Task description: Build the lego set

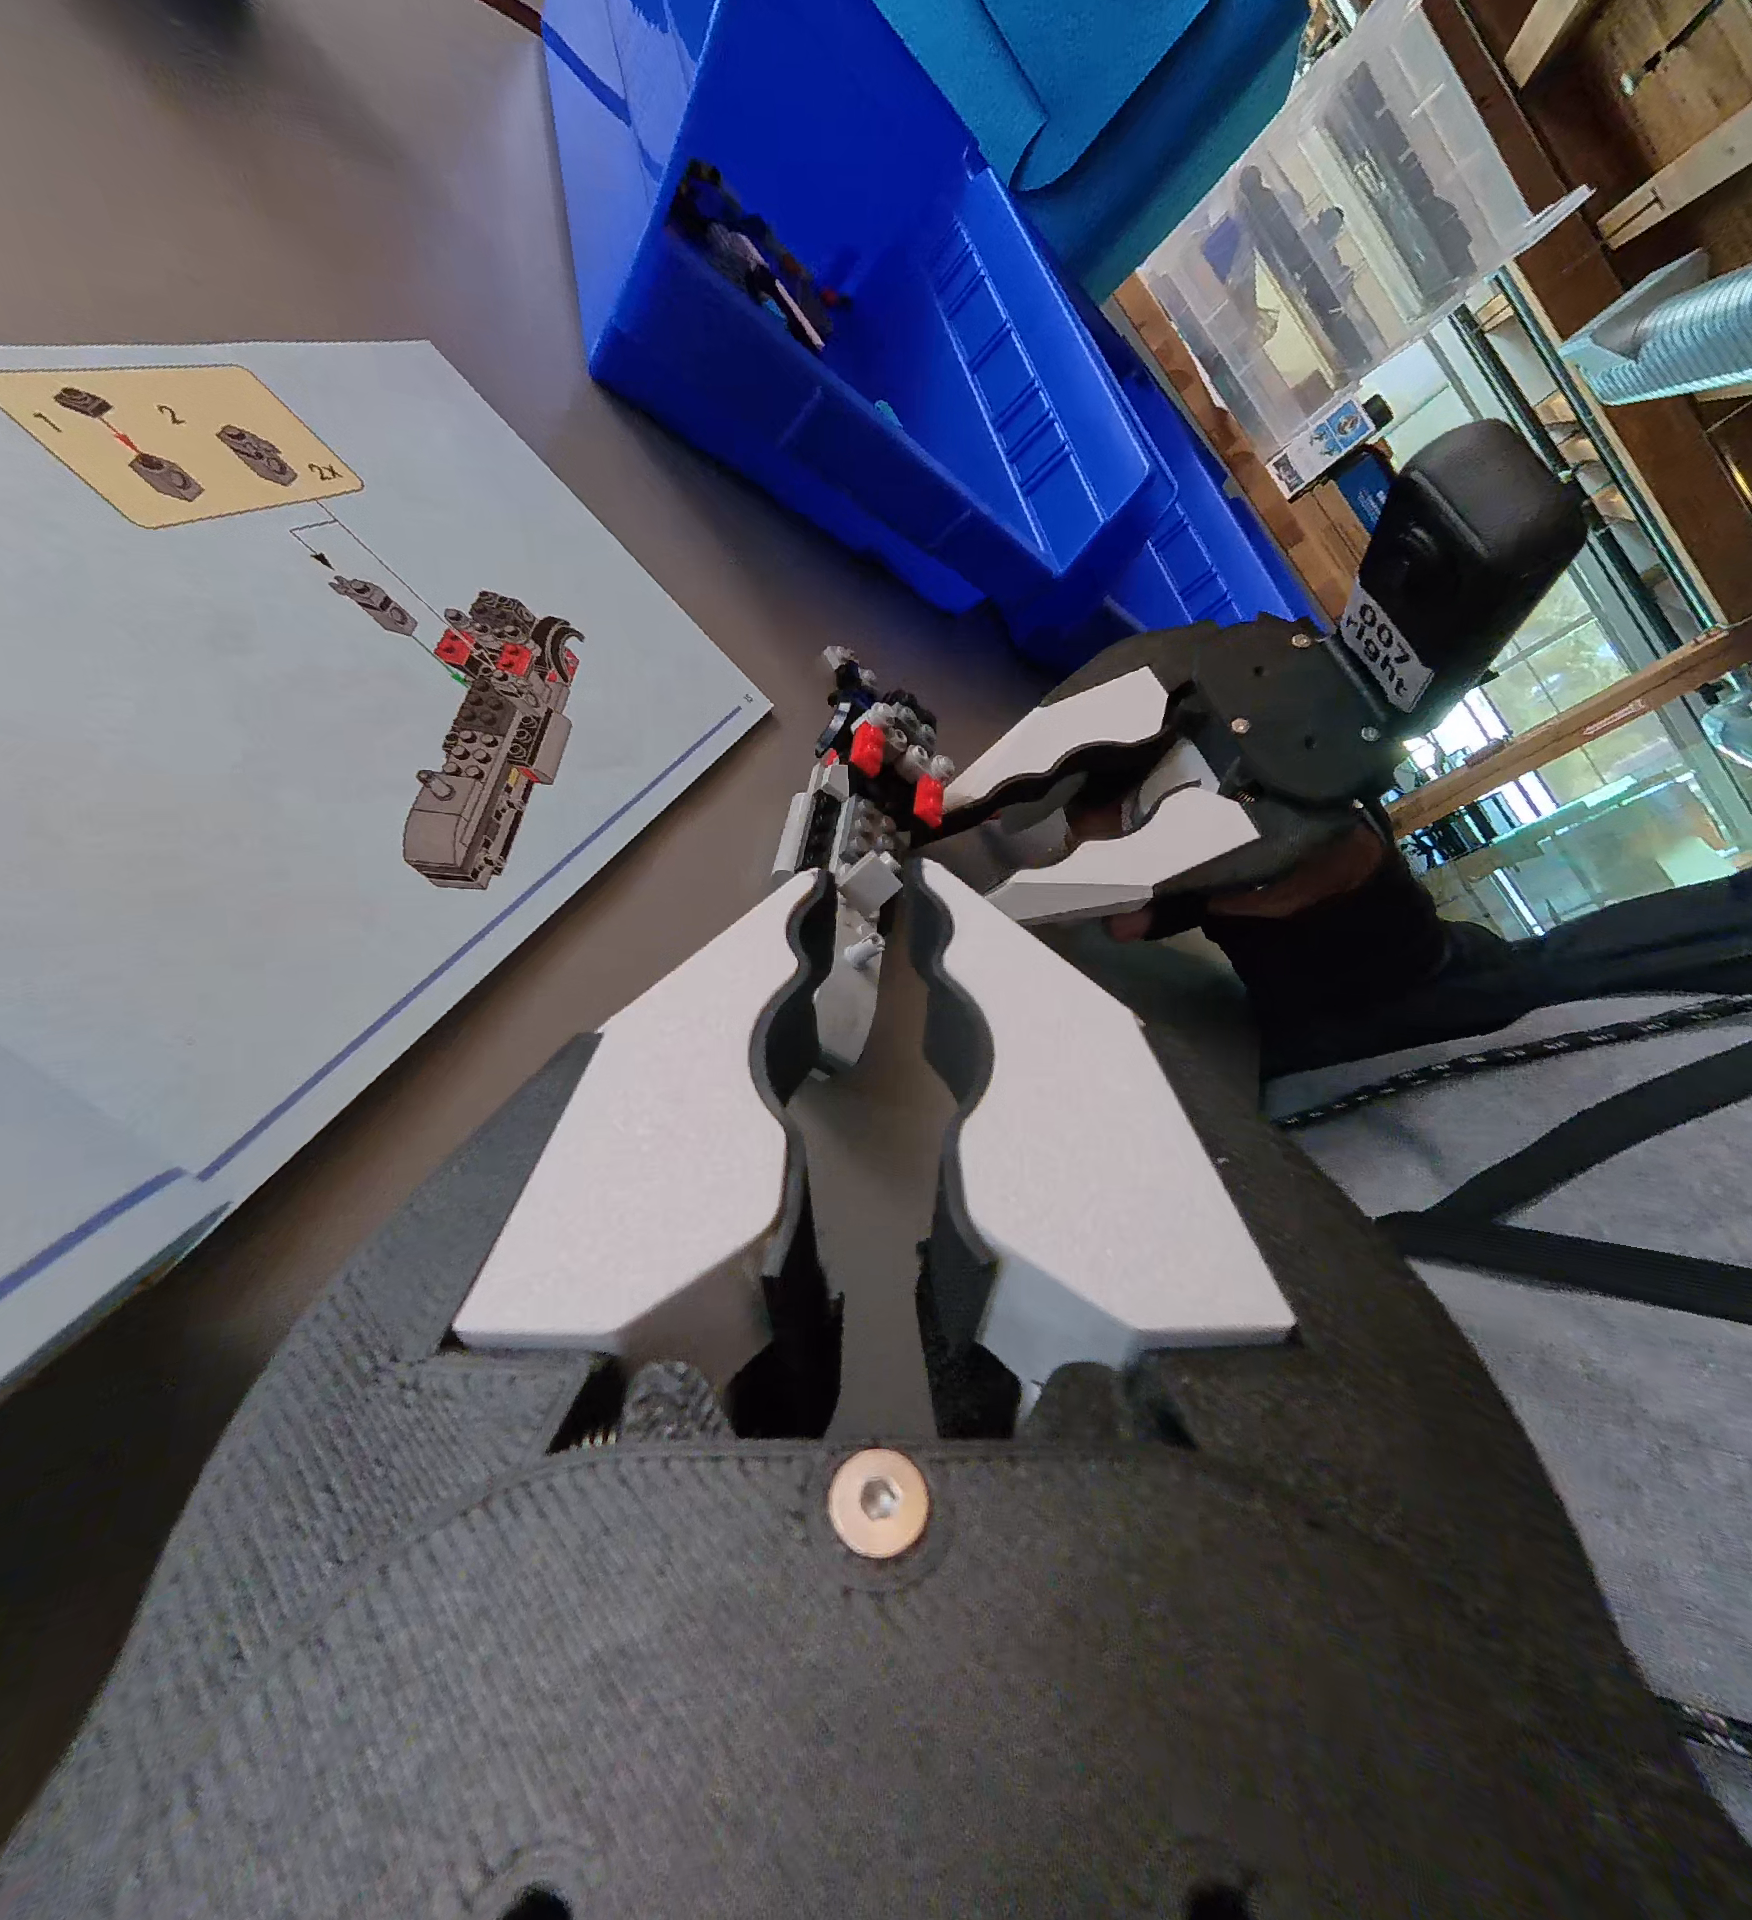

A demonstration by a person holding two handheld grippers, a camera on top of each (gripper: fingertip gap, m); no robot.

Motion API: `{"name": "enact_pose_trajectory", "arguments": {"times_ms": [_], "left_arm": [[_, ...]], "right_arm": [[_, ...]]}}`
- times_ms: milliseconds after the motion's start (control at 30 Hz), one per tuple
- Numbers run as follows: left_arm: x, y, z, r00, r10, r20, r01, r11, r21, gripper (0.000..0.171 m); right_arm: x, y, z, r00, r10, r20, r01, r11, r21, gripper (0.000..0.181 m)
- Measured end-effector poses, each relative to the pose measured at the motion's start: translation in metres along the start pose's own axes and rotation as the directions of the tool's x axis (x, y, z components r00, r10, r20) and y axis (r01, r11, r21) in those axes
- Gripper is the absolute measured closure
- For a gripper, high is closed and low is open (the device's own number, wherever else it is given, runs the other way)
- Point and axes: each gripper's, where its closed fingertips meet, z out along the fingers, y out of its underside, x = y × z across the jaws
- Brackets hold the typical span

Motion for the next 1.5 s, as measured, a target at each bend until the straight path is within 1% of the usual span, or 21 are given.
{"name": "enact_pose_trajectory", "arguments": {"times_ms": [67, 167, 233, 300, 367, 433, 500, 533, 600, 667, 767, 900, 967, 1000, 1067, 1133, 1200, 1267, 1333, 1500], "left_arm": [[0.0, 0.0, 0.0, 1.0, 0.003, 0.006, -0.003, 1.0, -0.001, 0.158], [-0.001, 0.0, 0.0, 1.0, 0.01, 0.014, -0.01, 1.0, 0.0, 0.158], [-0.001, 0.0, 0.0, 1.0, 0.014, 0.017, -0.014, 1.0, 0.002, 0.158], [-0.001, 0.0, 0.0, 1.0, 0.018, 0.02, -0.018, 1.0, 0.004, 0.158], [-0.001, 0.0, 0.0, 0.999, 0.021, 0.025, -0.021, 1.0, 0.006, 0.158], [-0.001, 0.0, 0.0, 0.999, 0.023, 0.029, -0.023, 1.0, 0.006, 0.158], [-0.002, 0.0, 0.0, 0.999, 0.024, 0.032, -0.024, 1.0, 0.005, 0.158], [-0.002, 0.0, 0.0, 0.999, 0.024, 0.033, -0.024, 1.0, 0.004, 0.158], [-0.002, 0.0, 0.0, 0.999, 0.024, 0.036, -0.025, 1.0, 0.004, 0.158], [-0.002, 0.001, 0.0, 0.999, 0.025, 0.039, -0.025, 1.0, 0.004, 0.158], [-0.003, 0.001, 0.0, 0.999, 0.028, 0.043, -0.028, 1.0, 0.001, 0.159], [-0.003, 0.001, 0.0, 0.999, 0.027, 0.047, -0.028, 1.0, 0.003, 0.159], [-0.003, 0.001, 0.0, 0.998, 0.028, 0.052, -0.028, 1.0, 0.005, 0.159], [-0.004, 0.001, 0.0, 0.998, 0.029, 0.055, -0.029, 1.0, 0.005, 0.159], [-0.004, 0.001, 0.0, 0.998, 0.031, 0.063, -0.032, 0.999, 0.005, 0.159], [-0.005, 0.002, 0.001, 0.997, 0.035, 0.075, -0.035, 0.999, -0.003, 0.159], [-0.007, 0.003, 0.002, 0.995, 0.037, 0.09, -0.036, 0.999, -0.013, 0.159], [-0.009, 0.004, 0.004, 0.993, 0.037, 0.108, -0.035, 0.999, -0.022, 0.159], [-0.01, 0.005, 0.005, 0.992, 0.046, 0.121, -0.043, 0.999, -0.029, 0.159], [-0.001, 0.009, 0.01, 0.987, 0.111, 0.121, -0.106, 0.993, -0.045, 0.158]], "right_arm": [[0.0, -0.002, 0.002, 1.0, -0.013, -0.003, 0.013, 1.0, -0.002, 0.155], [0.0, -0.004, 0.005, 0.999, -0.034, -0.005, 0.034, 0.999, -0.005, 0.166], [-0.001, -0.005, 0.004, 1.0, -0.03, 0.004, 0.03, 1.0, 0.004, 0.167], [-0.002, -0.013, -0.004, 1.0, -0.012, 0.028, 0.01, 0.997, 0.076, 0.167], [-0.002, -0.029, -0.02, 0.994, 0.054, 0.093, -0.073, 0.973, 0.22, 0.167], [0.0, -0.047, -0.039, 0.954, 0.188, 0.233, -0.263, 0.897, 0.354, 0.167], [0.006, -0.057, -0.055, 0.868, 0.31, 0.389, -0.463, 0.787, 0.407, 0.168], [0.01, -0.058, -0.06, 0.826, 0.35, 0.443, -0.534, 0.739, 0.411, 0.168], [0.017, -0.057, -0.065, 0.772, 0.402, 0.493, -0.613, 0.677, 0.407, 0.168], [0.02, -0.056, -0.069, 0.76, 0.417, 0.498, -0.63, 0.66, 0.41, 0.168], [0.023, -0.051, -0.067, 0.793, 0.417, 0.444, -0.594, 0.693, 0.409, 0.169], [0.021, -0.05, -0.066, 0.814, 0.405, 0.417, -0.565, 0.719, 0.405, 0.169], [0.023, -0.045, -0.063, 0.835, 0.407, 0.371, -0.537, 0.749, 0.388, 0.168], [0.025, -0.039, -0.059, 0.853, 0.41, 0.323, -0.512, 0.776, 0.369, 0.168], [0.034, -0.022, -0.051, 0.906, 0.389, 0.17, -0.424, 0.85, 0.313, 0.168], [0.043, -0.007, -0.046, 0.949, 0.315, 0.008, -0.308, 0.921, 0.24, 0.168], [0.051, 0.007, -0.042, 0.965, 0.237, -0.116, -0.218, 0.964, 0.155, 0.168], [0.058, 0.018, -0.039, 0.966, 0.176, -0.19, -0.163, 0.983, 0.083, 0.168], [0.057, 0.025, -0.035, 0.971, 0.144, -0.191, -0.14, 0.989, 0.035, 0.167], [0.056, 0.026, -0.033, 0.975, 0.128, -0.18, -0.127, 0.992, 0.016, 0.167]]}}
